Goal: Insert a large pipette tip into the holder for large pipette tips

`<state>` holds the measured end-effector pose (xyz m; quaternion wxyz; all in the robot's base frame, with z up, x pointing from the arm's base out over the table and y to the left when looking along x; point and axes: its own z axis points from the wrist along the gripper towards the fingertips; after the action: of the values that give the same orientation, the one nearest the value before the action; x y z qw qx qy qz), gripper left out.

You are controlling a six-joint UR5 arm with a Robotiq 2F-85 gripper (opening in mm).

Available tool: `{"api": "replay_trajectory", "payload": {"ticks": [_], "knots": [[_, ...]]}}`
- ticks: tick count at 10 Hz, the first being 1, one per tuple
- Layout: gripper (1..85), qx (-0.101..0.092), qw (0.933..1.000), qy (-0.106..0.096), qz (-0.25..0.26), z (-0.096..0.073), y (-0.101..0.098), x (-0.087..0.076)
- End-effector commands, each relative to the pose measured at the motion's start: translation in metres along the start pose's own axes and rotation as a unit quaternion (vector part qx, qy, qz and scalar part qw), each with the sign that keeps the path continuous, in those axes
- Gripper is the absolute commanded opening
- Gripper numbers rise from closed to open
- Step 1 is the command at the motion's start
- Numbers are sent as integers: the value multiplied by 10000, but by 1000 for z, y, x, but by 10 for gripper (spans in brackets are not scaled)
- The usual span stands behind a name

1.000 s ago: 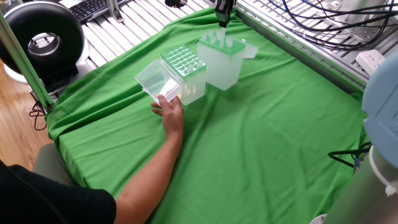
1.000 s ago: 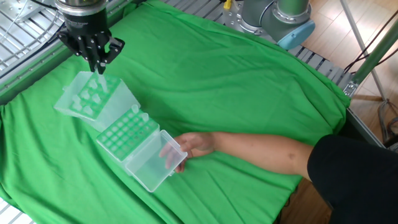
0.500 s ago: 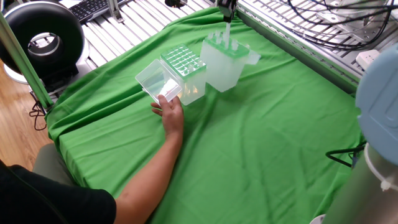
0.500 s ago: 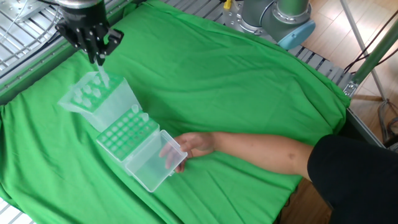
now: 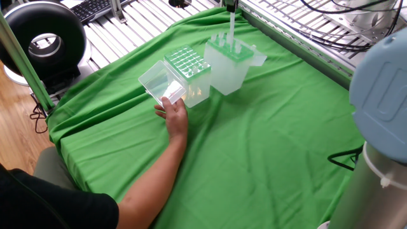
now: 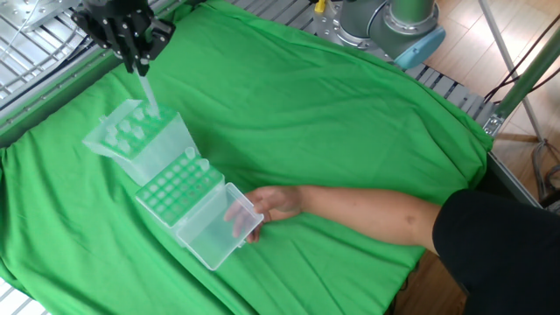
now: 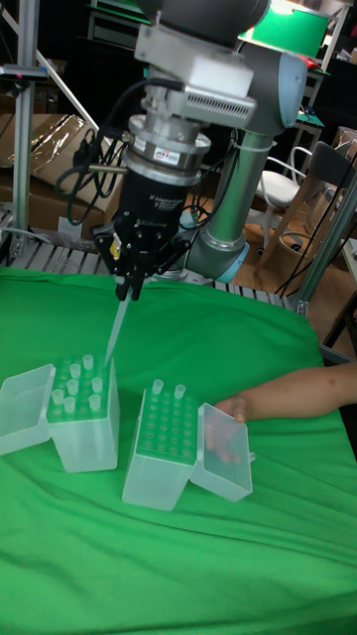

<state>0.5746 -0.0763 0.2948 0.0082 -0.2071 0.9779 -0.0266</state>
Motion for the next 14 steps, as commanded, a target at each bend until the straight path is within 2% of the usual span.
{"api": "replay_trajectory", "payload": {"ticks": [1, 4, 6, 8, 9, 10, 11, 13, 14], "knots": [[30, -134, 9999, -15, 87, -15, 15, -5], [30, -129, 9999, -46, 103, -19, 18, -8], [30, -134, 9997, -132, 143, -23, 28, -18], [30, -102, 9997, -185, 113, -20, 31, -25], [30, -28, 9999, -87, 109, -17, 33, -21], [10, 122, 9998, 128, 120, -16, 27, -9], [10, 102, 9997, 212, 99, -17, 28, -5], [10, 217, 9983, 540, 47, -18, 22, 12], [10, 86, 9991, 417, 4, -17, 29, 5]]}}
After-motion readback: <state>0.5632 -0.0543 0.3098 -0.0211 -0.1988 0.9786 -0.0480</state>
